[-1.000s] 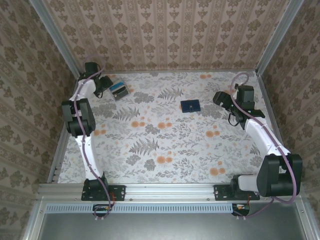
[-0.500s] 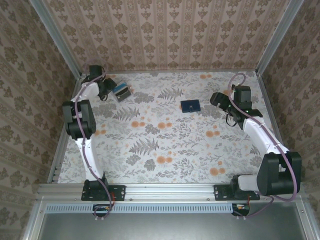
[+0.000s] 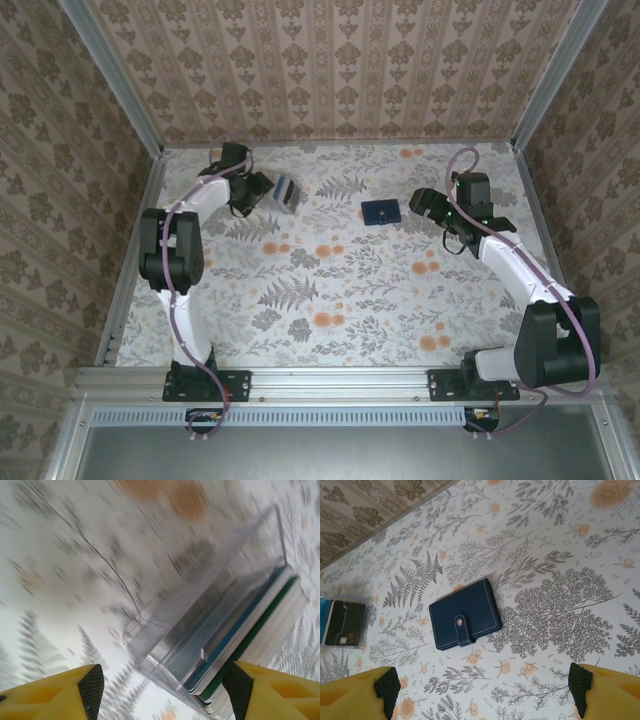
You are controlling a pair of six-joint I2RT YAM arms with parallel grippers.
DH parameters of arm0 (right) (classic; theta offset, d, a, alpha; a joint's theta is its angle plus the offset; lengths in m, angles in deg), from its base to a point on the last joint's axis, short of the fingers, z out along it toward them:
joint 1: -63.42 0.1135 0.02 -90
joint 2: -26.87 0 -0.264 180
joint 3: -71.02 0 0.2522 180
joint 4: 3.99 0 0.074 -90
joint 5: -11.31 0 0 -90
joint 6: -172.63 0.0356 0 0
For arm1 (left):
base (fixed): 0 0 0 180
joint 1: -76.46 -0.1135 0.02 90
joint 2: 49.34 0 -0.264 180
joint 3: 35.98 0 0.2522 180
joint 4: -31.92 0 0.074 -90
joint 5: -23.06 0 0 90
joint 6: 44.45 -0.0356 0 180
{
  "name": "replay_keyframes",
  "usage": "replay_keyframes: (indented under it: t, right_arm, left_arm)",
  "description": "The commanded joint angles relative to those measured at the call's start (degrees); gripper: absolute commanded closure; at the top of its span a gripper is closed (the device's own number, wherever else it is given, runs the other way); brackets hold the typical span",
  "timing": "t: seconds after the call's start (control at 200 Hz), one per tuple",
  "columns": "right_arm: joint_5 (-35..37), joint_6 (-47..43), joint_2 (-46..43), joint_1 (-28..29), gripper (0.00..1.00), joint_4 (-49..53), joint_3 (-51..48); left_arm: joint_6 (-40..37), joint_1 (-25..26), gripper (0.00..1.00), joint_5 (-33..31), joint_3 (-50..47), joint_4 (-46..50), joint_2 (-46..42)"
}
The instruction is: Put the credit cards into the card holder
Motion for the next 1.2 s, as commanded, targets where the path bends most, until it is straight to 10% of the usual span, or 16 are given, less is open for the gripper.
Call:
replay_keyframes:
  t: [0.0, 0.48, 0.79, 1.195]
  right_arm:
    - [-0.7, 1.1, 1.5, 1.0, 0.1, 1.2, 2.3]
    - [6.4, 23.1, 15.1, 8.8, 0.16, 9.1, 11.3]
    - [7.5, 30.8, 16.0, 8.1, 0.16, 7.5, 10.2]
    - [6.3, 30.9, 14.8, 7.9, 0.16, 2.5, 7.0]
  left_arm:
    - [0.8, 3.5, 0.29, 4.8, -1.2, 4.0, -3.6]
    - [-12.4, 2.0, 0.19, 1.4, -4.6, 9.3, -18.1]
    - [-31.2, 0.2, 0.28, 3.3, 9.0, 12.5, -4.0]
    - [-34.1, -3.1, 0.44, 5.4, 19.1, 15.5, 9.1]
